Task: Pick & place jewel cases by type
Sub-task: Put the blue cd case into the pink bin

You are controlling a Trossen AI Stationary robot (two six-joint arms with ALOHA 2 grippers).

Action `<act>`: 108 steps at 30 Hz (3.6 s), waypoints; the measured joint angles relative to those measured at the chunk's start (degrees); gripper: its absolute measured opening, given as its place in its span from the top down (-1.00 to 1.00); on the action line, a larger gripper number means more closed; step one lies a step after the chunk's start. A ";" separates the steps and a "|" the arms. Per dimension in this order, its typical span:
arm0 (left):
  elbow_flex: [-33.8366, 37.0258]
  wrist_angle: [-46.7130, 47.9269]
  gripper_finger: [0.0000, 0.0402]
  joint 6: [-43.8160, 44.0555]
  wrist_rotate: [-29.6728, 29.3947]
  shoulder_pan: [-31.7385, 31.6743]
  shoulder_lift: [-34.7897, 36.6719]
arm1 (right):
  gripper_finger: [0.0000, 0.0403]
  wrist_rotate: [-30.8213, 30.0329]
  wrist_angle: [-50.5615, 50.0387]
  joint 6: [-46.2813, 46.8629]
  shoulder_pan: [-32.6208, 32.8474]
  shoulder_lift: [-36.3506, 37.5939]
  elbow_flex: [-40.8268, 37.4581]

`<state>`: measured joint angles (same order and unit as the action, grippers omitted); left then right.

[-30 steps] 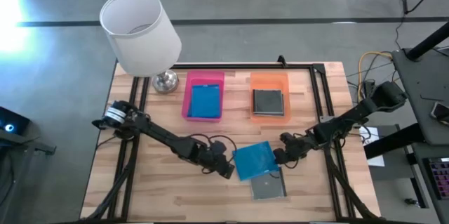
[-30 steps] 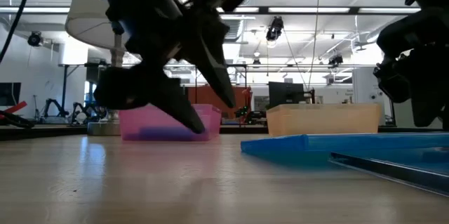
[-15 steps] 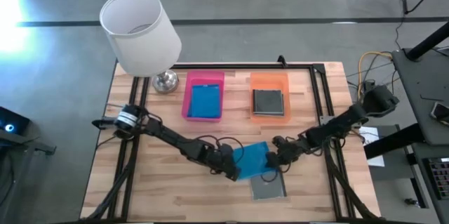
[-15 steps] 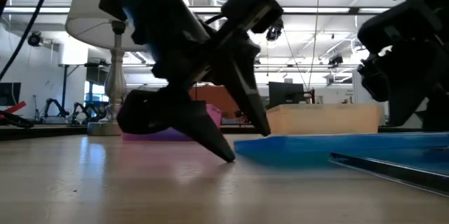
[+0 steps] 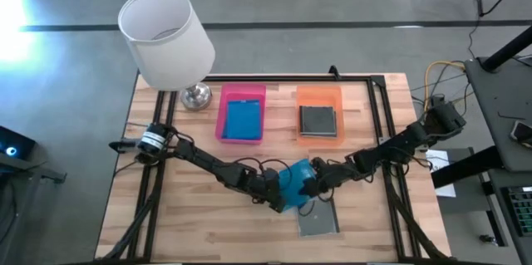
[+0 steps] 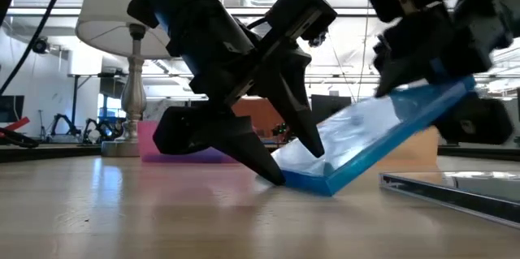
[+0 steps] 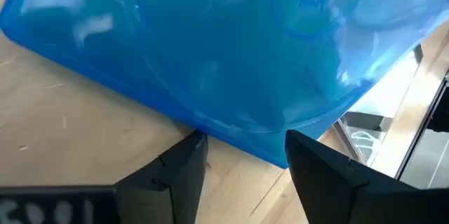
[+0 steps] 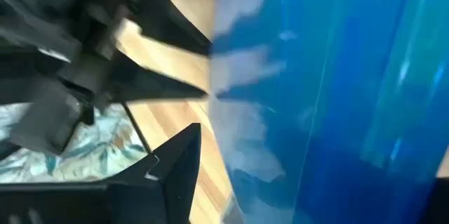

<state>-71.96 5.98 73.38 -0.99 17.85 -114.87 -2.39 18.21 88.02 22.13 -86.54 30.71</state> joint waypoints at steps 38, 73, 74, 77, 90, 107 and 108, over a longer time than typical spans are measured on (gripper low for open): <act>7.67 37.08 0.10 10.01 -46.55 17.66 51.47 | 0.92 12.44 -23.93 -43.62 -30.83 -9.56 34.41; 8.68 36.94 0.10 16.79 -52.26 17.77 49.00 | 0.92 35.69 -88.57 -94.48 -48.62 -50.10 103.73; 8.68 36.95 0.10 16.74 -52.25 17.77 49.00 | 0.92 36.77 -89.47 -94.48 -48.57 -49.93 103.73; 8.70 36.95 0.10 16.15 -52.28 17.77 49.00 | 0.92 40.78 -93.25 -94.48 -48.17 -49.59 103.77; 8.70 36.95 0.10 15.15 -50.53 18.47 49.00 | 0.92 45.61 -97.91 -95.67 -40.02 -49.59 103.58; 10.19 36.65 0.10 15.89 -51.46 22.12 48.96 | 0.58 37.37 -95.94 -82.40 -41.47 -49.84 103.50; 10.36 36.56 0.10 15.89 -51.46 22.13 48.96 | 0.52 37.38 -97.06 -82.44 -41.44 -49.90 103.33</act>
<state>-61.60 42.54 89.27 -52.45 39.98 -65.91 34.99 -78.85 5.58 -19.31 -136.44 134.04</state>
